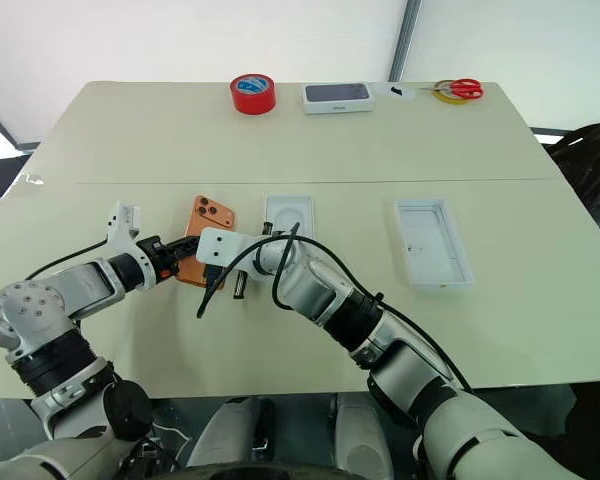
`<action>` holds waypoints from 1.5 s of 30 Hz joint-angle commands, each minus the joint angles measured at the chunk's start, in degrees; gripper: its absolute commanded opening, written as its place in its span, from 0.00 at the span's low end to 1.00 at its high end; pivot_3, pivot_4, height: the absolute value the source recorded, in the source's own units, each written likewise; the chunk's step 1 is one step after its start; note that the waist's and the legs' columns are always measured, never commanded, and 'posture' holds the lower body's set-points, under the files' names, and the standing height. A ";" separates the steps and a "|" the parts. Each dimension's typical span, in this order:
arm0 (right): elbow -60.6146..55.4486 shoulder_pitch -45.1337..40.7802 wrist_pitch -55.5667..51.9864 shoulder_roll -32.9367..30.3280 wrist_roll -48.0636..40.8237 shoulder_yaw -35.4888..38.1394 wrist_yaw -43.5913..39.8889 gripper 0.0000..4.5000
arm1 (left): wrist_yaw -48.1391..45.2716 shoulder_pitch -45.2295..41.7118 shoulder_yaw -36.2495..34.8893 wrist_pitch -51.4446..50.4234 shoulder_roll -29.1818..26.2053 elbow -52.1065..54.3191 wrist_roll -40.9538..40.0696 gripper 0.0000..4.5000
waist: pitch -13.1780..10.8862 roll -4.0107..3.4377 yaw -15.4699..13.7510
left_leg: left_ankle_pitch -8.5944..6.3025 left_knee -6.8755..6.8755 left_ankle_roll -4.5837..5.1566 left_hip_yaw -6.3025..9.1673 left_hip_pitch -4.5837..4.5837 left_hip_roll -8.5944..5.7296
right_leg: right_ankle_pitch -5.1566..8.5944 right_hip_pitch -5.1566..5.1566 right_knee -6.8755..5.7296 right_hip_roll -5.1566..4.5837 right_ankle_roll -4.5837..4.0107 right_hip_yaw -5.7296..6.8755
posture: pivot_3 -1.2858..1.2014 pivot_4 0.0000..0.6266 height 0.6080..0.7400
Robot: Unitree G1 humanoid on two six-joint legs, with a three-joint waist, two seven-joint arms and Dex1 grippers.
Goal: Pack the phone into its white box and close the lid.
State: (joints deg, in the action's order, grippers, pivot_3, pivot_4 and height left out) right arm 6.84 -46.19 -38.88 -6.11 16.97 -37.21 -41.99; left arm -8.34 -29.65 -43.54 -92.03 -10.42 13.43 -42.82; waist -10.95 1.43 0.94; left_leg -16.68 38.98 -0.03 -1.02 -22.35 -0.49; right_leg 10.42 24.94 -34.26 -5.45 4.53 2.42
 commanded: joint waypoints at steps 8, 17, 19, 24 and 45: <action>-25.17 5.13 -5.50 -11.25 -14.13 20.90 -7.43 0.00 | 10.10 -10.42 -13.27 -0.47 6.67 -1.48 -11.65 0.01 | -0.06 0.09 -0.66 | 0.00 0.02 0.00 0.07 -0.14 -0.02 | 0.00 0.03 0.07 0.00 0.01 0.08 | 0.52 0.24 0.97; -28.29 15.42 -3.48 -27.64 -22.24 30.94 -12.57 0.00 | 17.45 -11.78 -3.23 1.18 20.30 -1.31 -10.47 0.01 | -0.14 0.18 -1.28 | -0.09 0.06 0.16 -0.06 -0.13 -0.16 | 0.03 -0.10 0.27 -0.08 0.05 0.07 | 0.52 0.24 0.97; -28.99 17.27 -3.93 -29.74 -22.86 32.09 -11.99 0.00 | 17.68 -11.61 -0.79 3.96 21.62 -3.68 -9.35 0.01 | -0.14 0.18 -1.05 | -0.09 0.05 0.17 -0.14 -0.09 -0.12 | 0.03 -0.05 0.24 0.01 0.05 0.02 | 0.52 0.24 0.97; -30.47 19.56 -4.12 -32.67 -24.28 33.55 -10.49 0.00 | 17.54 -10.87 3.41 7.60 22.10 -7.60 -7.84 0.01 | -0.14 0.18 -1.22 | -0.07 0.06 0.14 -0.10 -0.07 0.07 | 0.12 -0.04 0.23 0.24 -0.13 0.02 | 0.52 0.24 0.97; -29.70 21.44 -0.89 -36.69 -27.29 33.72 -8.24 0.00 | 18.22 -9.61 14.91 16.38 22.66 -14.90 -10.06 0.76 | -0.15 0.20 -1.71 | -0.07 0.16 0.17 -0.10 -0.14 0.03 | 0.13 -0.08 0.28 0.05 -0.13 0.00 | 0.52 0.24 0.97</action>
State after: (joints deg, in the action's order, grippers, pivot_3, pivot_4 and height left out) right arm -21.93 -24.46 -40.77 -42.10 -9.81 -3.91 -50.52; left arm 9.76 -39.38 -28.91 -75.47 9.24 -3.32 -51.29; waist -11.10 1.63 -0.77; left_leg -16.75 39.14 0.14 -1.11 -22.49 -0.45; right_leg 10.55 24.86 -33.98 -5.41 4.40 2.42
